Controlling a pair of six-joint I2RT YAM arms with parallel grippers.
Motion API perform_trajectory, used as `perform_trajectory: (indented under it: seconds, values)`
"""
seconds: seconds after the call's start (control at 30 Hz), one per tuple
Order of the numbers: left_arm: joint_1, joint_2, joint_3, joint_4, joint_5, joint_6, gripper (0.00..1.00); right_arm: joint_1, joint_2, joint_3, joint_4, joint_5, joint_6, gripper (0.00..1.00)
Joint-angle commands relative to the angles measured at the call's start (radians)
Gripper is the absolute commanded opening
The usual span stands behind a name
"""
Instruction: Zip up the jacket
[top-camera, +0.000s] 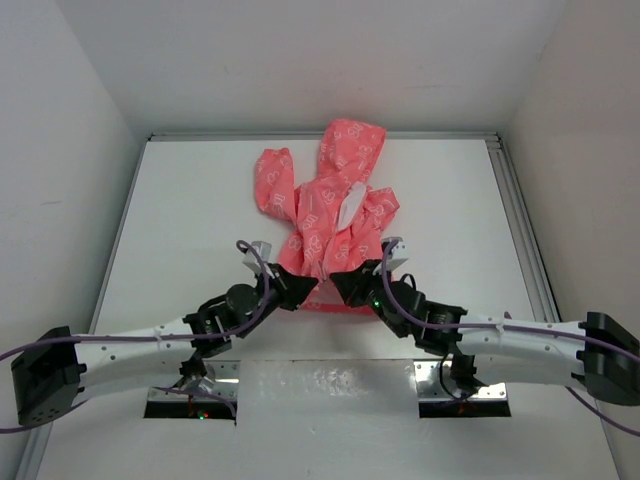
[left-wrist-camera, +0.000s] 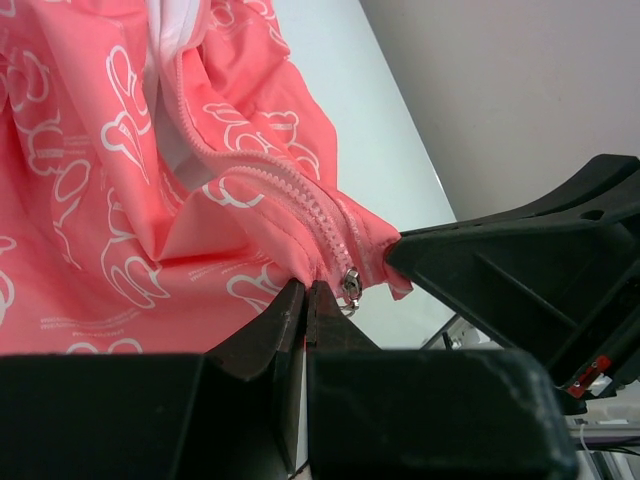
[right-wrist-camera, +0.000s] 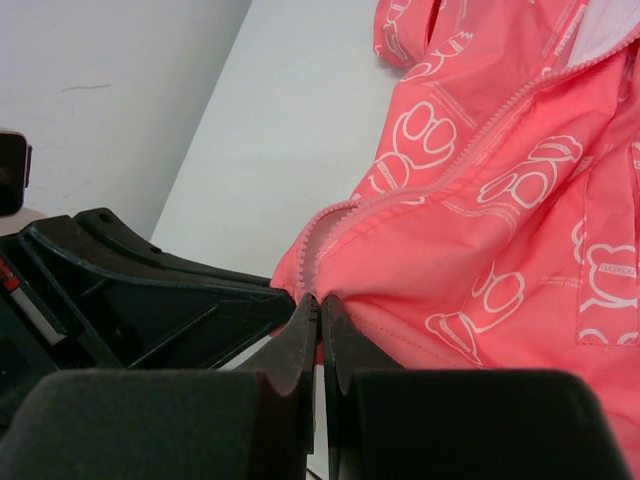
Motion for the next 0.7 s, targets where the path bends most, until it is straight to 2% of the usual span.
perform_trajectory:
  seconds: [0.0,0.13,0.23,0.33,0.5,0.67]
  values:
    - [-0.018,-0.028,0.021,0.038,0.024,0.023,0.00,0.006,0.011,0.030,0.063,-0.010,0.019,0.00]
    - [-0.023,-0.008,0.013,0.021,-0.006,0.006,0.00,0.006,0.026,0.055,0.086,-0.068,0.023,0.00]
    - [-0.023,0.021,0.024,0.021,-0.003,0.006,0.00,0.006,0.052,0.077,0.074,-0.048,0.022,0.00]
    - [-0.023,-0.007,0.025,0.043,0.038,0.009,0.00,0.004,0.106,0.112,0.025,0.013,0.008,0.00]
    - [-0.025,-0.111,0.051,-0.057,0.061,-0.021,0.00,0.001,0.114,0.092,0.060,0.064,-0.015,0.00]
    - [-0.025,-0.074,0.032,-0.065,0.047,-0.080,0.00,0.001,0.105,0.095,0.086,-0.010,-0.020,0.00]
